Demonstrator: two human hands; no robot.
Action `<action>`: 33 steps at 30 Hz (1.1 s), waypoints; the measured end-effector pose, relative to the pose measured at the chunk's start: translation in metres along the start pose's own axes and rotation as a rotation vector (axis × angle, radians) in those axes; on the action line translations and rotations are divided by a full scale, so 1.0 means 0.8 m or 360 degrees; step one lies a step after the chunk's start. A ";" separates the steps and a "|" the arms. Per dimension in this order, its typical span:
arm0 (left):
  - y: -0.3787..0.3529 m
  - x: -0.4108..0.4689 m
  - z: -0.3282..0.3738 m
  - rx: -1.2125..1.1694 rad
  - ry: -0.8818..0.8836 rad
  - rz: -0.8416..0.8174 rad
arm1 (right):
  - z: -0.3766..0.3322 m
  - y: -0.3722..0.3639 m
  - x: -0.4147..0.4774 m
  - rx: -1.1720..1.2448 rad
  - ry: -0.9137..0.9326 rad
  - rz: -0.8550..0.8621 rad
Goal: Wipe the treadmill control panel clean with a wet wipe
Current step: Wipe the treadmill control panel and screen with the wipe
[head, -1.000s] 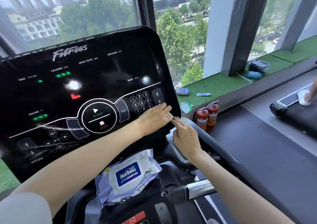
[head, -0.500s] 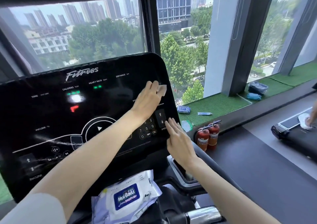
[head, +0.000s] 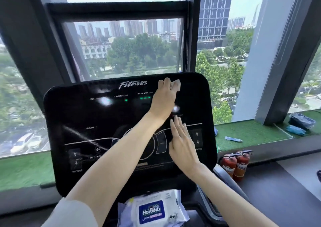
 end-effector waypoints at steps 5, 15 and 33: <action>0.025 -0.041 -0.074 0.0083 0.0081 0.0080 | -0.057 -0.034 0.016 0.0099 0.0116 -0.0016; 0.096 -0.150 -0.259 0.0182 0.0433 0.0168 | -0.169 -0.096 0.029 0.0182 0.0347 -0.0088; 0.114 -0.268 -0.350 0.0168 0.0805 0.0194 | -0.204 -0.156 -0.042 0.0097 0.0381 -0.0310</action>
Point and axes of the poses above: each hand's wrist, its own x-axis towards the middle knuckle, its own y-axis out of the back of the hand, z = x × y, the point moved 10 cm from there along x, towards the middle knuckle, and after that the axes turned 7 degrees about x, right-handed, at the moved point
